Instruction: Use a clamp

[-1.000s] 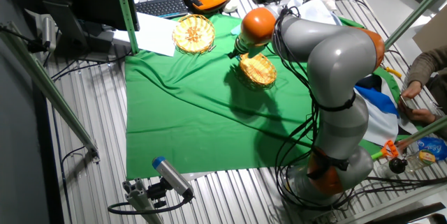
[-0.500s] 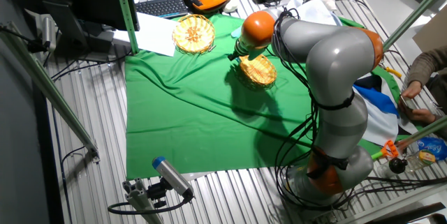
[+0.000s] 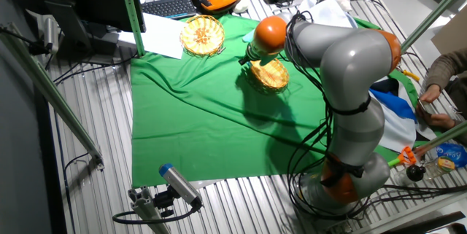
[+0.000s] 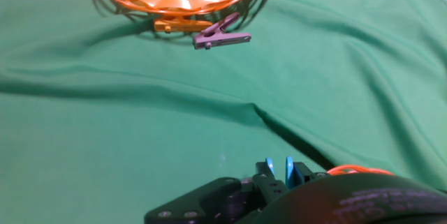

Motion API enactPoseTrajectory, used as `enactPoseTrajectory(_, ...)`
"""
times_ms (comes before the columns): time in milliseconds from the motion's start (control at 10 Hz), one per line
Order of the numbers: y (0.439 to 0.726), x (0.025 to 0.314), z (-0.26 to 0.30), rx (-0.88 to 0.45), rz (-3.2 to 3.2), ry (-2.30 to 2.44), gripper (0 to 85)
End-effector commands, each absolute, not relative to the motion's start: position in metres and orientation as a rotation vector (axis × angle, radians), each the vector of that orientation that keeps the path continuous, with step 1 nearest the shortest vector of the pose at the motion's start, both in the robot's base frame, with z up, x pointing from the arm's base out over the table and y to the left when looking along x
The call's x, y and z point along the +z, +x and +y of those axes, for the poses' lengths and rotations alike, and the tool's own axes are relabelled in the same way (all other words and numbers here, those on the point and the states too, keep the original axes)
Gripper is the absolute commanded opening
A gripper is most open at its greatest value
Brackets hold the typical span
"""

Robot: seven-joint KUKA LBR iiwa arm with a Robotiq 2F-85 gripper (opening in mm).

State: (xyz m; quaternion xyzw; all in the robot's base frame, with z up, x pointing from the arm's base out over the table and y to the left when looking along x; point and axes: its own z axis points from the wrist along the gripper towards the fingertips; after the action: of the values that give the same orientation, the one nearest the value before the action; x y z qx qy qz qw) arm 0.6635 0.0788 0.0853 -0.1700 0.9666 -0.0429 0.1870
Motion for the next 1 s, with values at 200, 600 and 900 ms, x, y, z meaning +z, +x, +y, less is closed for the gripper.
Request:
enactPoseTrajectory(200, 0.6625, 0.0850, 0.0792, -0.127, 2.698, -0.431, 0.0)
enactPoseTrajectory(600, 0.6597, 0.0815, 0.0813, -0.134, 2.684, -0.409, 0.0)
enactPoseTrajectory(900, 0.6609, 0.0829, 0.0783, -0.137, 2.679, -0.413, 0.0)
